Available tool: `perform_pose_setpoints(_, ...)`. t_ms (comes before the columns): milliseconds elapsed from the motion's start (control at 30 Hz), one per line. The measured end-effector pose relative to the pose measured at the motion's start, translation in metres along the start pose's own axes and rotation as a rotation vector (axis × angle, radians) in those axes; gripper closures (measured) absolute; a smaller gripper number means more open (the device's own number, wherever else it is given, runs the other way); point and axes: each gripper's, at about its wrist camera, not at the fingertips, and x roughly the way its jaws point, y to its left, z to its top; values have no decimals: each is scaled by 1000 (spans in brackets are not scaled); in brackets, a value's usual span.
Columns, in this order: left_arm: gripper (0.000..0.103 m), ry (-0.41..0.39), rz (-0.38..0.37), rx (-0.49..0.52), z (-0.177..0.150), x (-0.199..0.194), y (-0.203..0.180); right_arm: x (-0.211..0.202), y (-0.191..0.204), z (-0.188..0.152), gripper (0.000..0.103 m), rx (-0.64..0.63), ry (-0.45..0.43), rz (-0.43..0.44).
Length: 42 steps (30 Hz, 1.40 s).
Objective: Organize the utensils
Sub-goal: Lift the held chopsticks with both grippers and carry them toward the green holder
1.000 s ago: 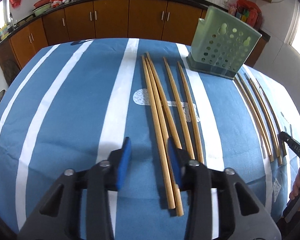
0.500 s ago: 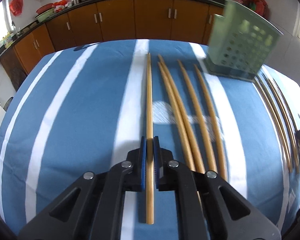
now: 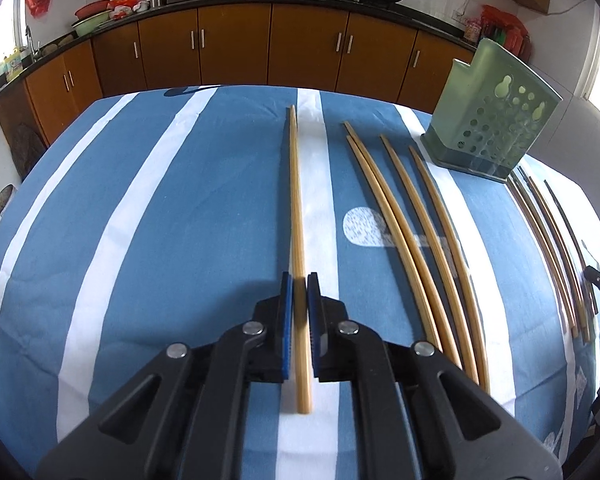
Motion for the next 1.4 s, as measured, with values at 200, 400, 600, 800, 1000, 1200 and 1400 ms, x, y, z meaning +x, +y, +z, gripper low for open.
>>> perform_pose_setpoints(200, 93, -3, 13, 4, -11, -7, -2, -8, -2, -10, 94, -5, -5, 4)
perform_pose_setpoints(400, 95, -13, 18, 4, -22, -15, -2, -12, -2, -15, 95, -22, -3, 13)
perform_pose_setpoints(600, 95, -36, 30, 9, -19, -32, 3, -41, -11, -7, 95, -6, -83, 35)
perform_pose_setpoints(800, 95, -167, 28, 17, 1, -76, 5, -76, -18, 13, 95, -6, -191, 41)
perform_pose_setpoints(1000, 95, -205, 34, 31, 9, -88, 1, -49, -14, 3, 83, -27, -67, 73)
perform_pose_setpoints(1200, 95, -205, 30, 21, 7, -89, 3, -19, -9, -19, 72, -56, 23, 19)
perform_pose_setpoints(1400, 95, -231, 27, 20, 7, -99, 4, -21, -14, -22, 95, -55, 18, 26)
